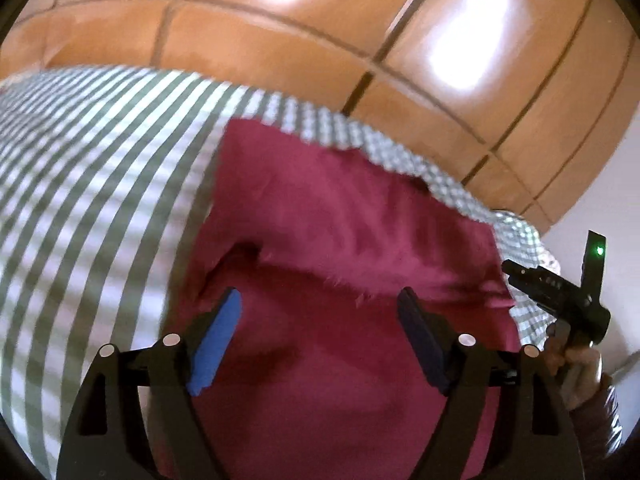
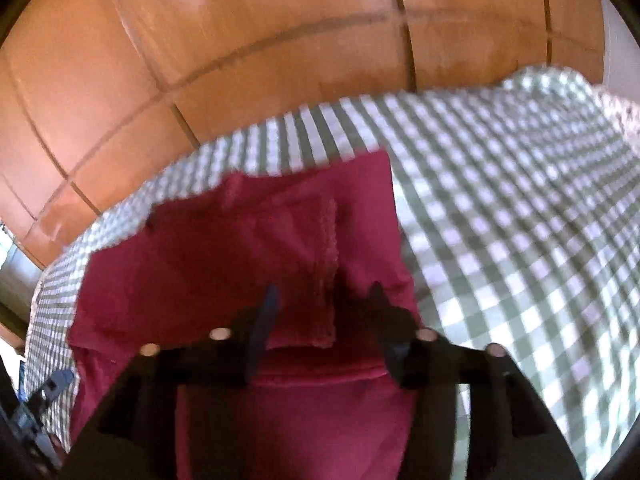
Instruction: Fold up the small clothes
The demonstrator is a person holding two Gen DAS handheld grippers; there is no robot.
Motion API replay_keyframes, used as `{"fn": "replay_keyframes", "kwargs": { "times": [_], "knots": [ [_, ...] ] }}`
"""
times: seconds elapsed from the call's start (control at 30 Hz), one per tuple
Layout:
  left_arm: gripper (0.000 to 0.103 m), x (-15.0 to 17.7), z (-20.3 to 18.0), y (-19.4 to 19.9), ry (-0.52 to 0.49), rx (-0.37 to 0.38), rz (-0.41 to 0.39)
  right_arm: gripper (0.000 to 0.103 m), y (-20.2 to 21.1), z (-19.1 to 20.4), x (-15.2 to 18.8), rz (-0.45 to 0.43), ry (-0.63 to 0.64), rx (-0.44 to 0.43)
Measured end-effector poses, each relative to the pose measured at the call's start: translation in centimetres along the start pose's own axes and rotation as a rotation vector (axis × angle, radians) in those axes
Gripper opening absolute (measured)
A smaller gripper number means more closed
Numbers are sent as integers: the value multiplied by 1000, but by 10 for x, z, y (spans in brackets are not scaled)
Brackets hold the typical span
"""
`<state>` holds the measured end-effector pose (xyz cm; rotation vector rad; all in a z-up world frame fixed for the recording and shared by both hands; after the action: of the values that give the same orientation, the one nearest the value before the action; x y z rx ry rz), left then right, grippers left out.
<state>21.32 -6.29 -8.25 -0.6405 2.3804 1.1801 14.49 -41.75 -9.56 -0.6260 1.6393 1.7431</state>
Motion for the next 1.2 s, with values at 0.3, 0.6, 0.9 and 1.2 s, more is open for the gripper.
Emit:
{"fn": "replay_keyframes", "kwargs": {
  "times": [0.3,0.6,0.9,1.2],
  "knots": [
    [79,-17,9,-55,5,-118,85,53,-36,51,-13,59,150,-16],
    [83,-65,33,-22,144,-19,-38,56,-69,48,9,18,194,46],
    [42,-110,75,-83,349,-67,67,58,-64,48,7,3,197,45],
    [52,-102,78,-92,114,-351,-58,60,-67,52,9,4,215,62]
  ]
}}
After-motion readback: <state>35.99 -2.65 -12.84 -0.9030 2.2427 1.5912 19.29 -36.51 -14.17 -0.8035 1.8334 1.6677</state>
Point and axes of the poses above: each gripper's, at about its wrist camera, not at the fingertips, and y roughly against the way its jaws point, z to its left, x to its underside, the point moved 9 cm from there along -y, roughly the way its jaws point, and after that the axes turned 11 degrees about y, right-handed, at the moved point
